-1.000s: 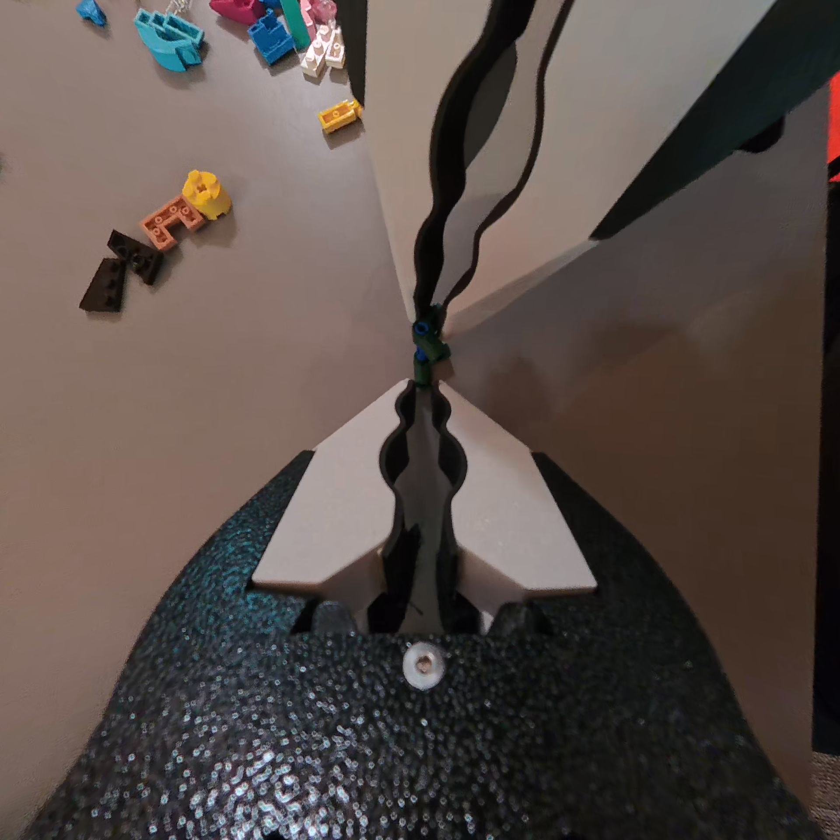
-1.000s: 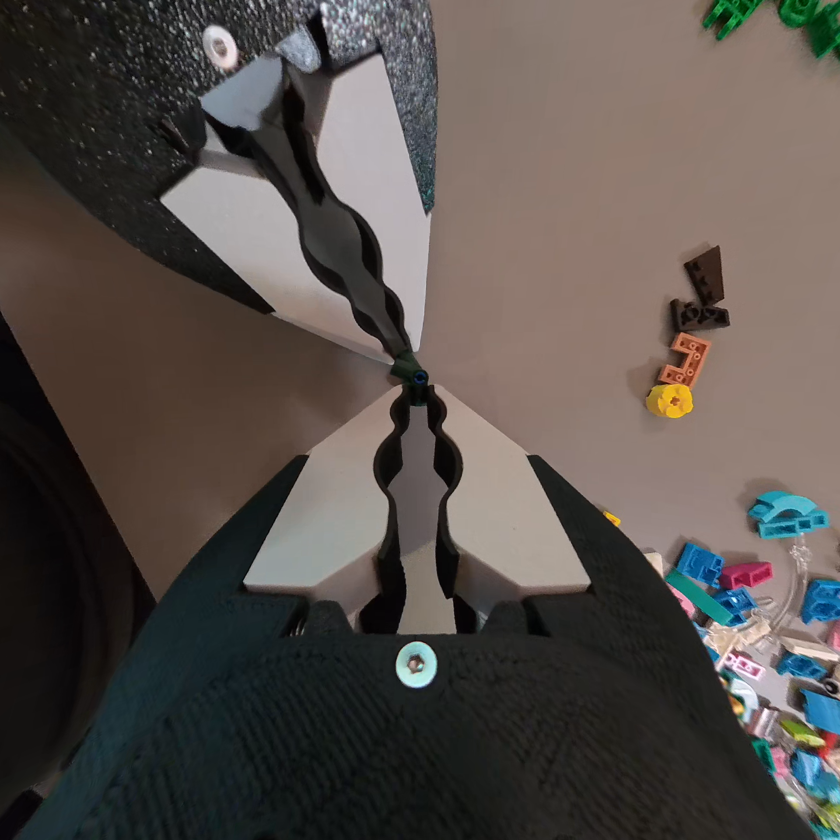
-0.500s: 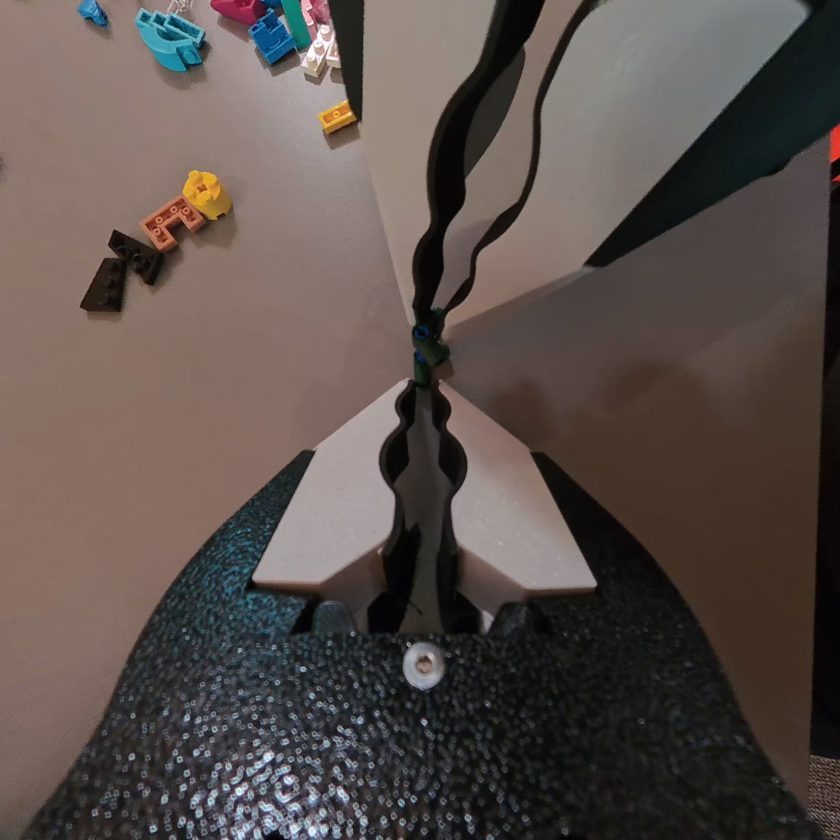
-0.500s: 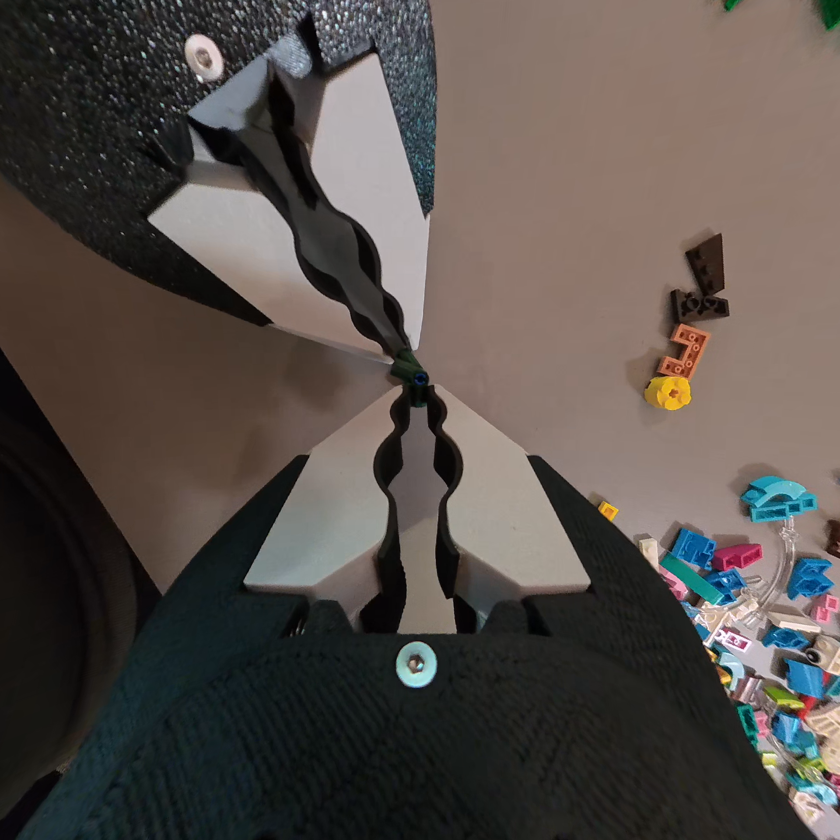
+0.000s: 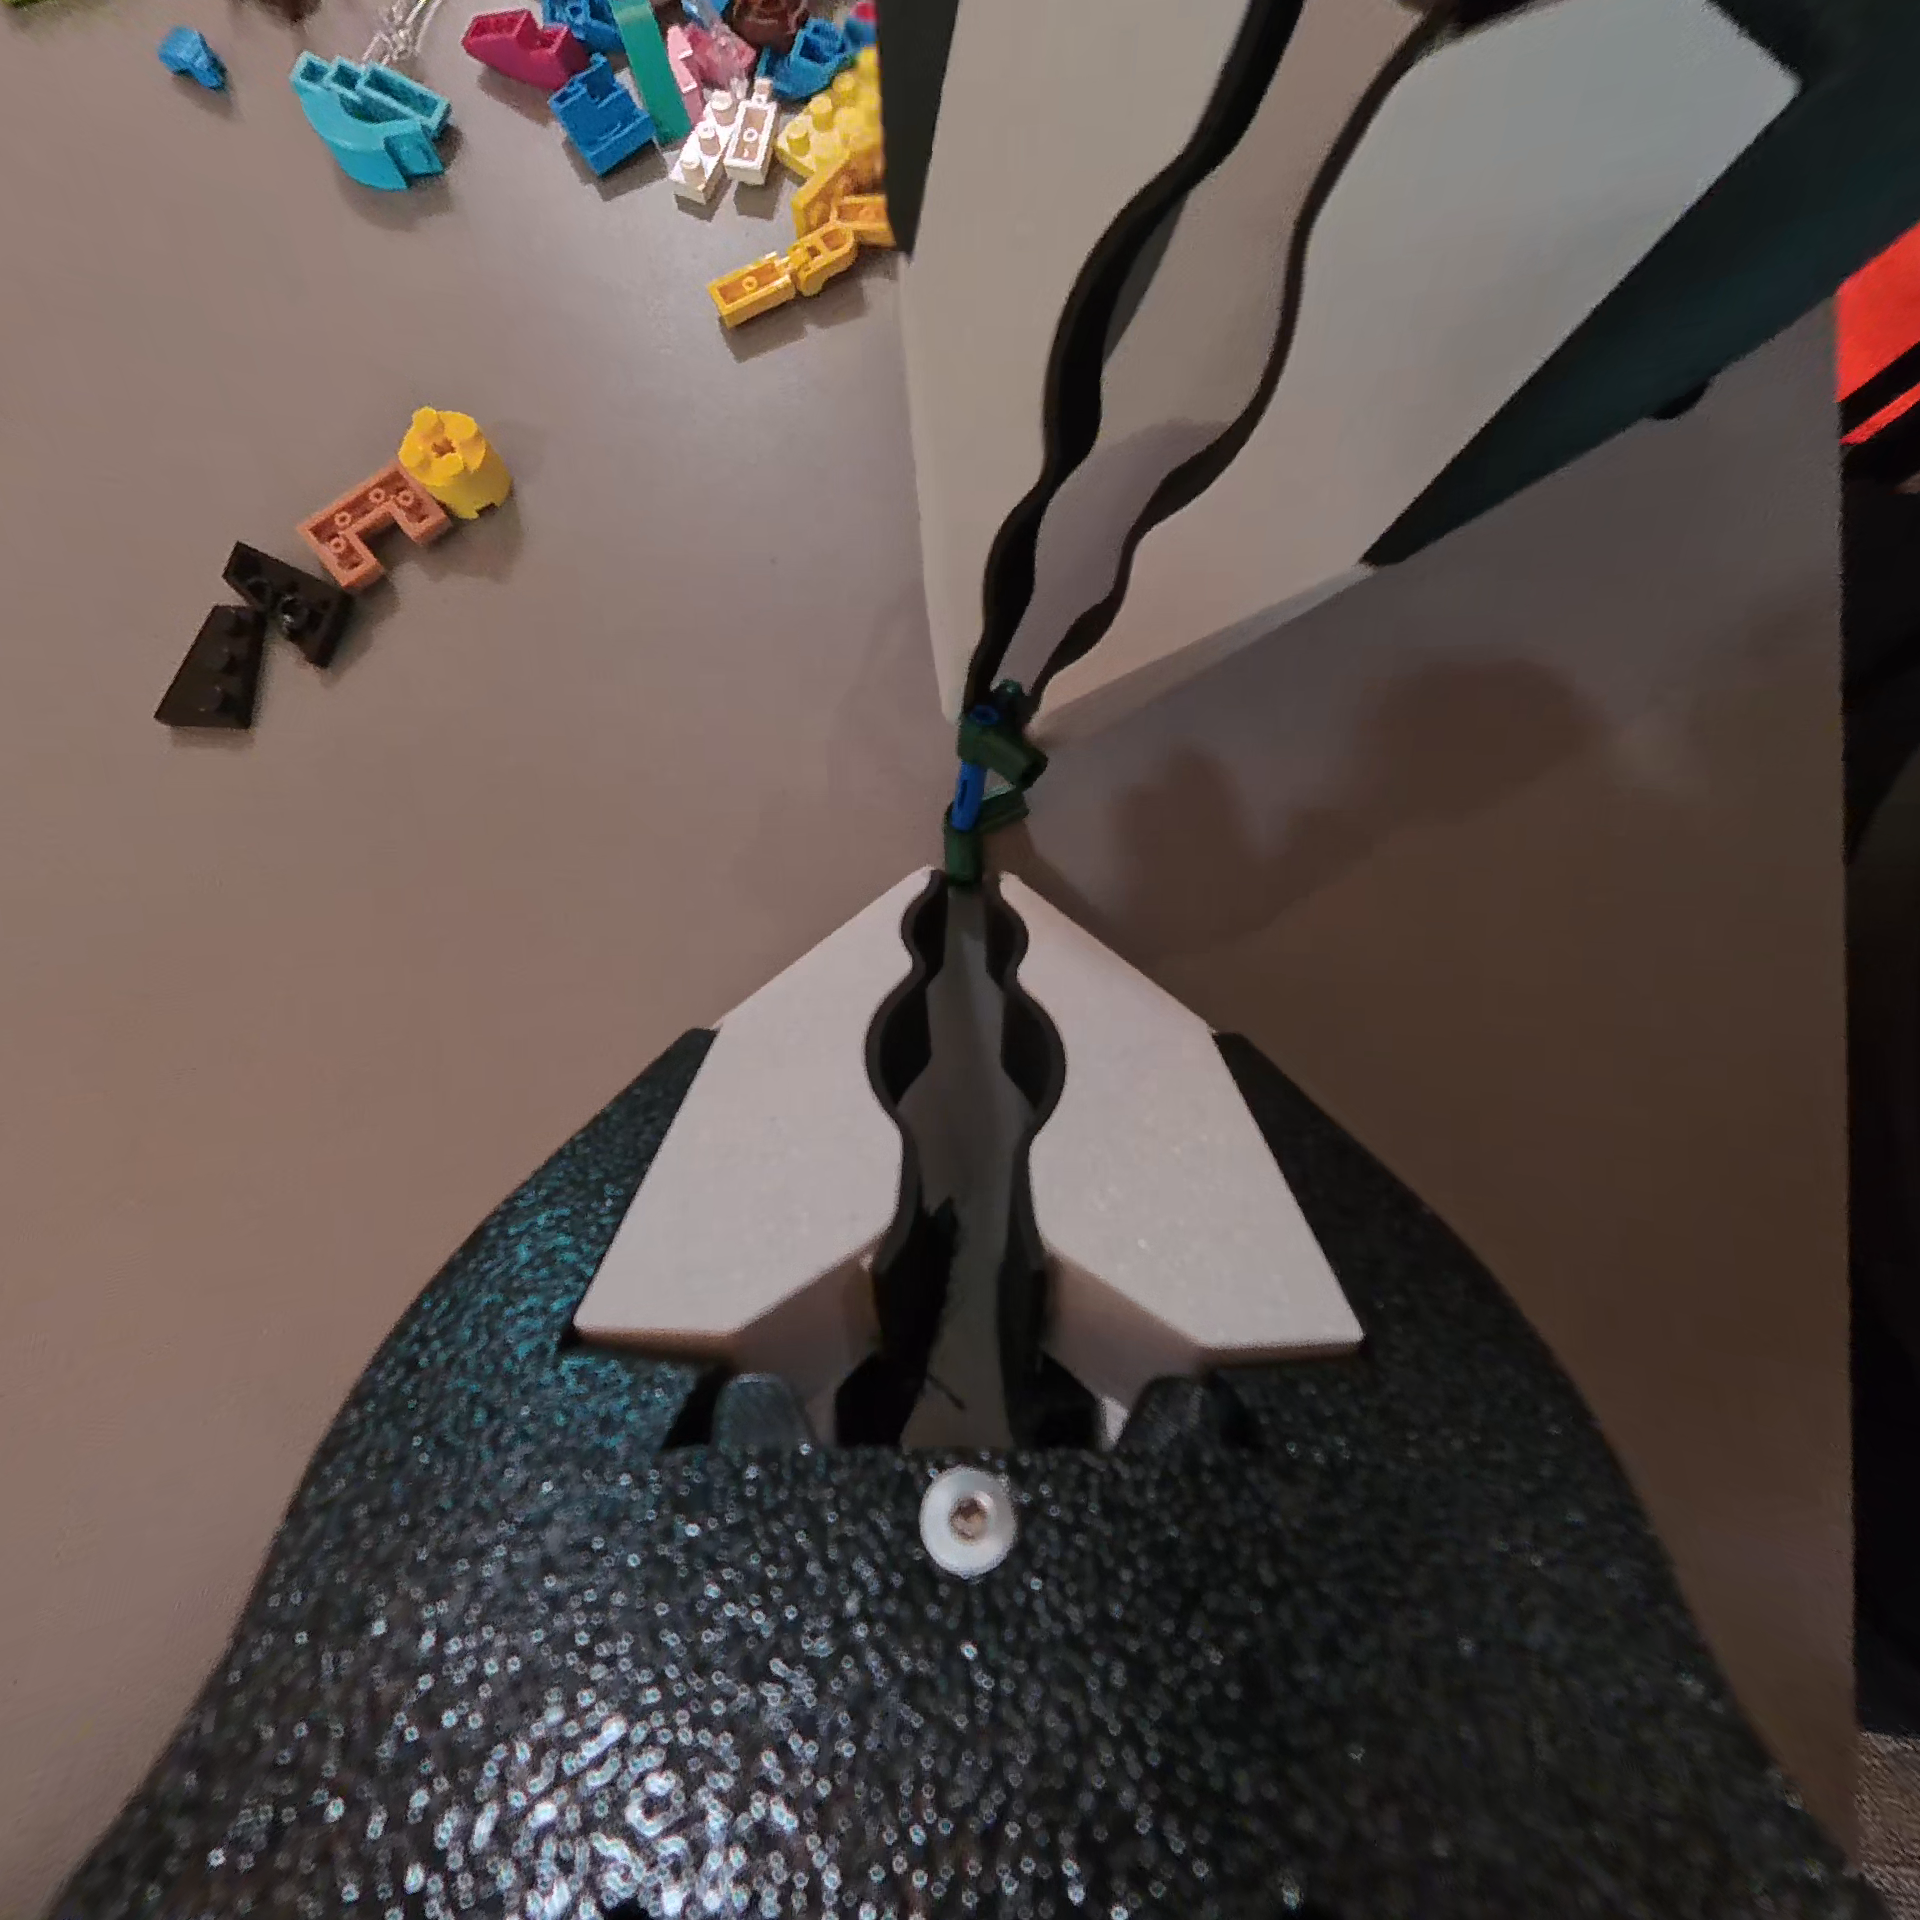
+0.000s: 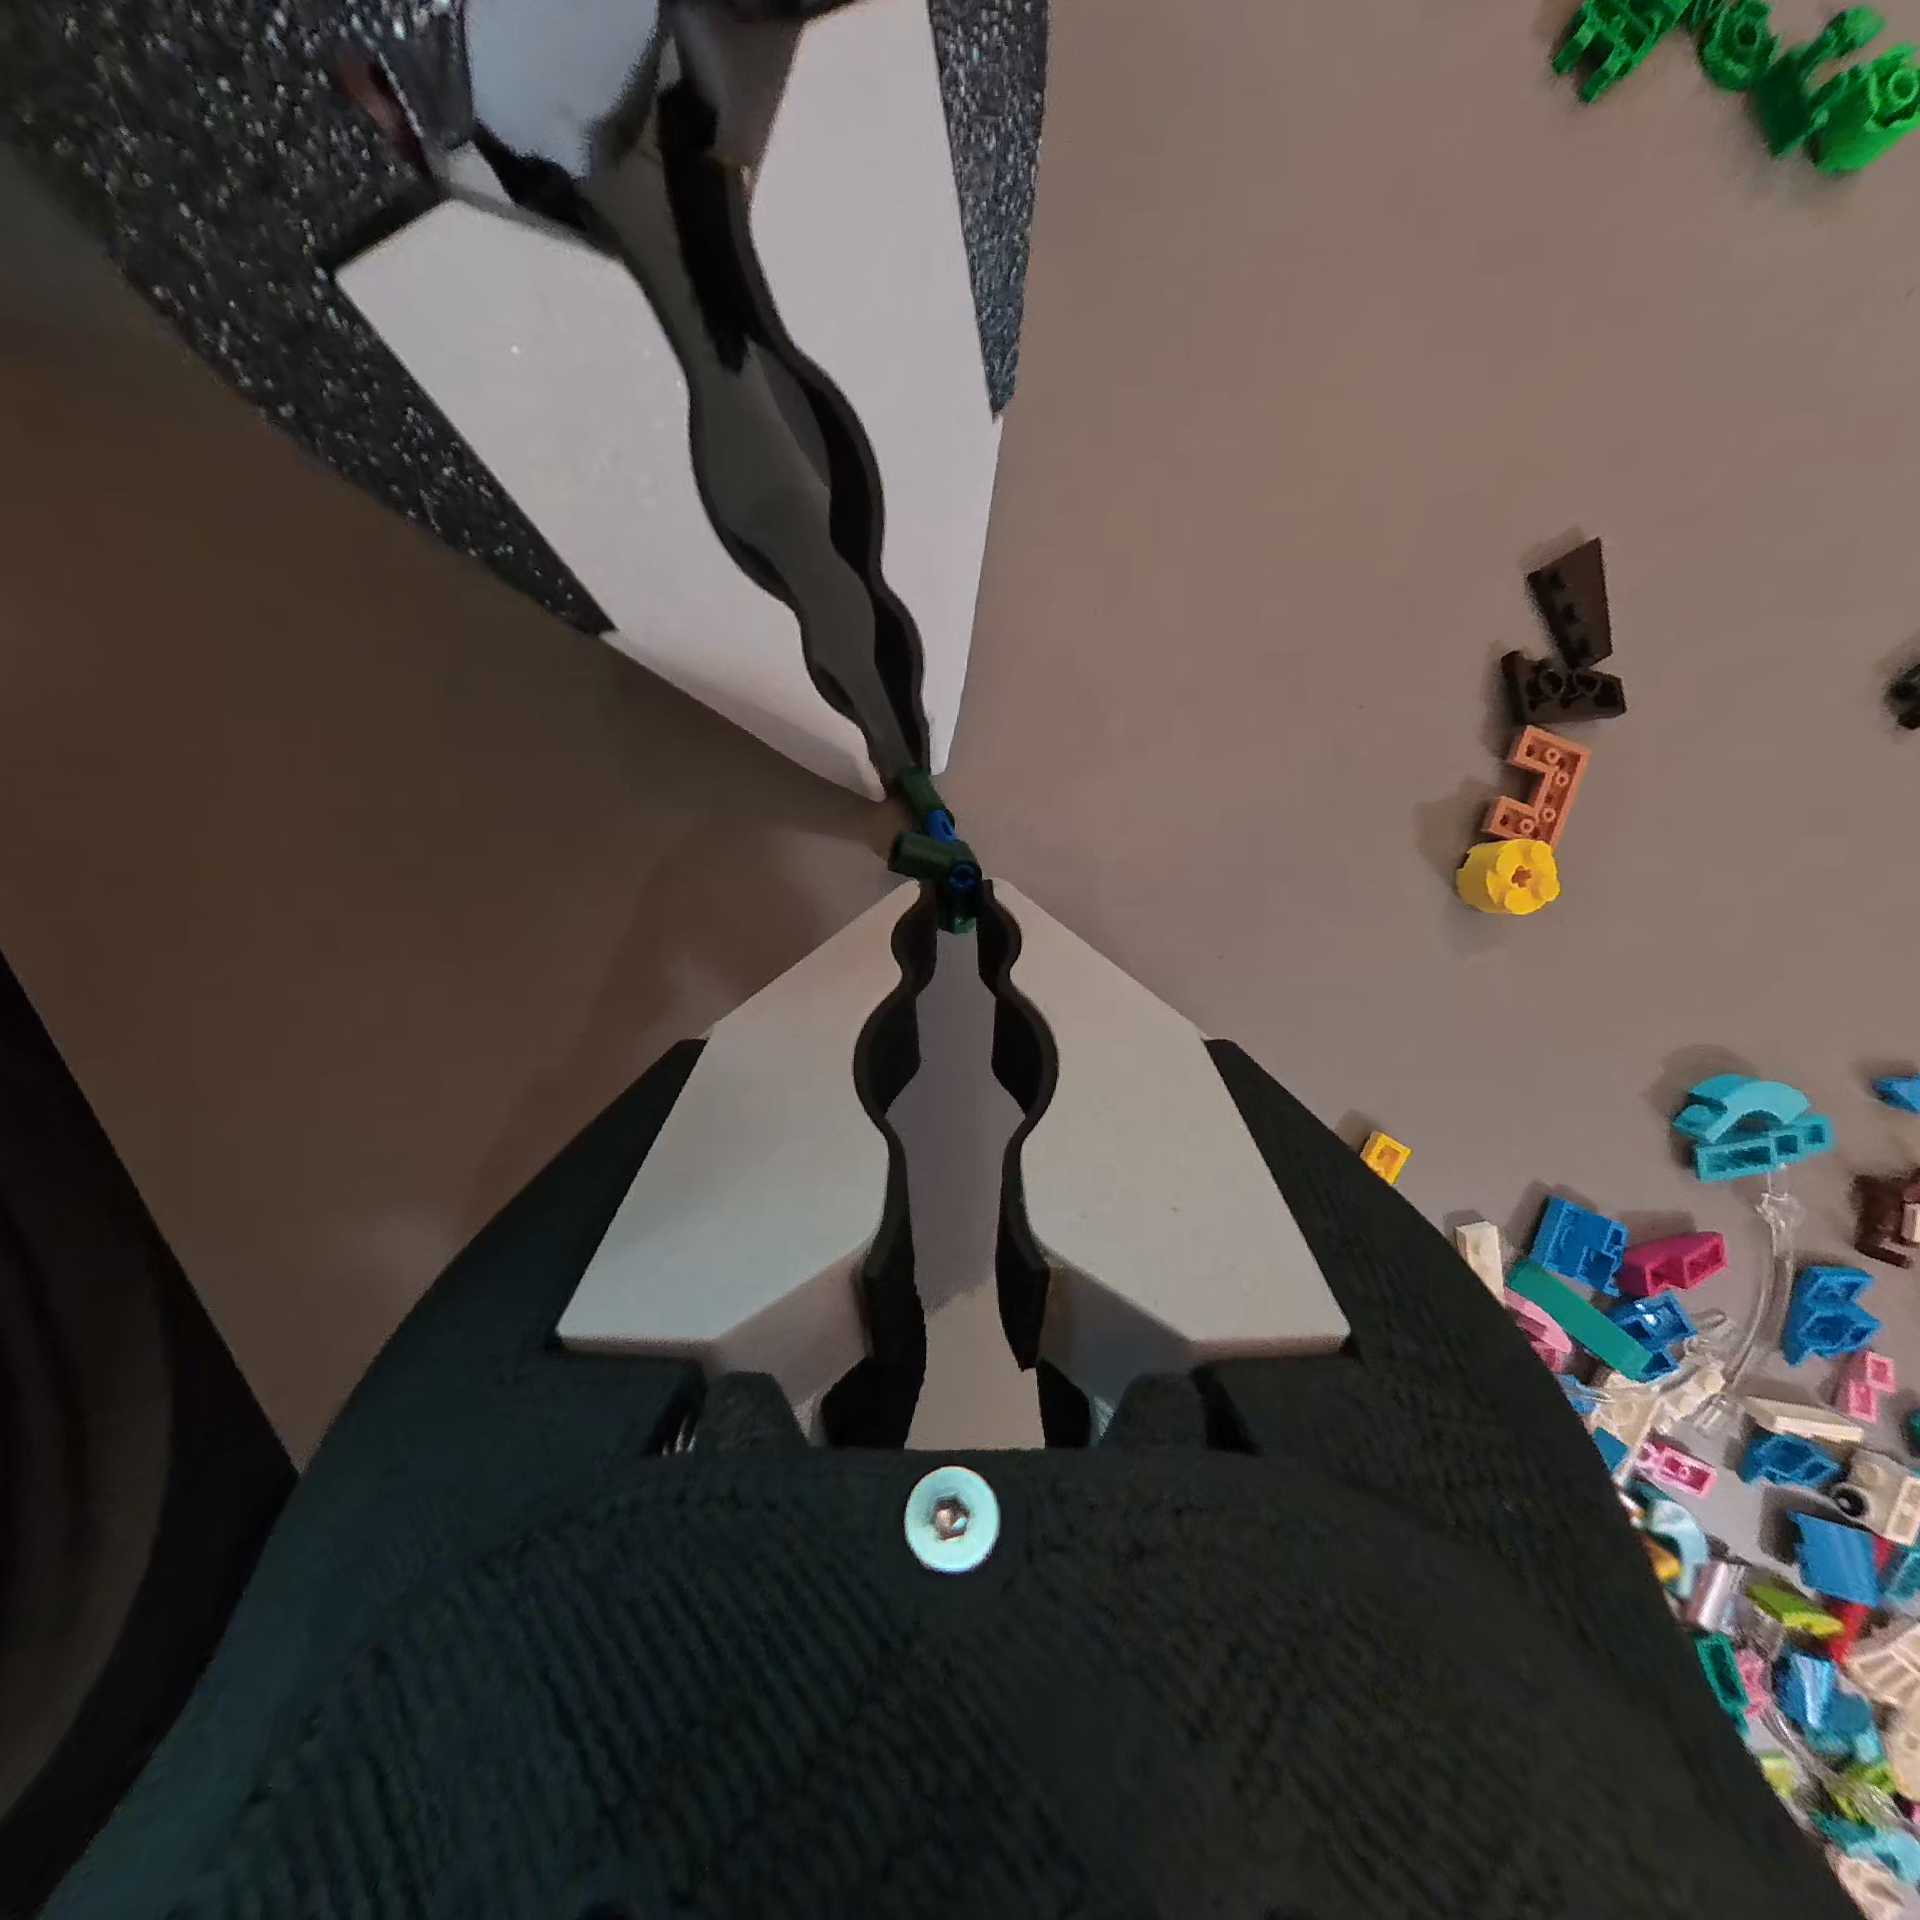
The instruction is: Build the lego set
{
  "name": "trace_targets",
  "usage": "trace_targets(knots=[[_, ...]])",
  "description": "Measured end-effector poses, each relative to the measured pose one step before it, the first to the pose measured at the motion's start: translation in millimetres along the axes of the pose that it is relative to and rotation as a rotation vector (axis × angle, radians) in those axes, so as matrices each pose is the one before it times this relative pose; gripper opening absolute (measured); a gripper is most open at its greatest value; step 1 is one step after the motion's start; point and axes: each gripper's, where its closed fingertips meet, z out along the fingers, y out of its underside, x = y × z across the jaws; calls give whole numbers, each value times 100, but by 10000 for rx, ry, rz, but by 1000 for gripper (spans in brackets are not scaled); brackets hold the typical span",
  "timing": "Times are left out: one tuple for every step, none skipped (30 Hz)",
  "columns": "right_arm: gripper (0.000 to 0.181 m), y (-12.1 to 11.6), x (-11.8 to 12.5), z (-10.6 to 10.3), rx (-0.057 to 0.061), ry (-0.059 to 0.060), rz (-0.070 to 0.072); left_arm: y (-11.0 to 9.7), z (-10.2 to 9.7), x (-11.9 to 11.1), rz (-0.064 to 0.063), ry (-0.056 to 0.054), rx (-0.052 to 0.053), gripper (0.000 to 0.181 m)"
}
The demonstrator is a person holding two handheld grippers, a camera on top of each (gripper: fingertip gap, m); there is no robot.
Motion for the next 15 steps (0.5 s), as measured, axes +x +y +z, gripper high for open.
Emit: trace_targets(knots=[[5,60,38,-56,104,102,-16,-58,28,117,118,34,47,5],[5,47,183,-102,127,171,48,-72,70,63,188,-46,39,5],[5,87,296,-140,121,197,74,-110,54,121,227,-30,44,11],[5,123,319,-154,118,152,145,-130,28,123,243,-29,37,21],[5,32,314,-176,189,126,209,-151,-1,151,315,-17,49,33],[5,0,218,-176,206,40,233,-288,-44,-19,337,-133,142,44],[5,24,1,-179,161,-96,219,-464,-80,-253,336,-286,243,52],[5,-42,-11,-172,183,-85,190,-617,-125,-310,360,-328,343,56],[5,-103,12,-192,207,-43,147,-688,-190,-311,351,-332,393,55],[5,-119,-93,-193,195,-101,107,-649,-198,-137,334,-201,371,50],[5,-173,-192,-197,214,-167,88,-582,-183,-156,289,-206,336,44],[5,-271,-241,-220,266,-189,70,-421,-166,-136,236,-173,245,39],[5,-309,-264,-238,260,-201,39,-261,-105,19,171,-41,160,35],[5,-285,-286,-219,221,-197,6,-182,-49,7,83,-20,119,33],[5,-279,-145,-209,190,-96,-5,-36,16,-44,31,-35,41,31]])
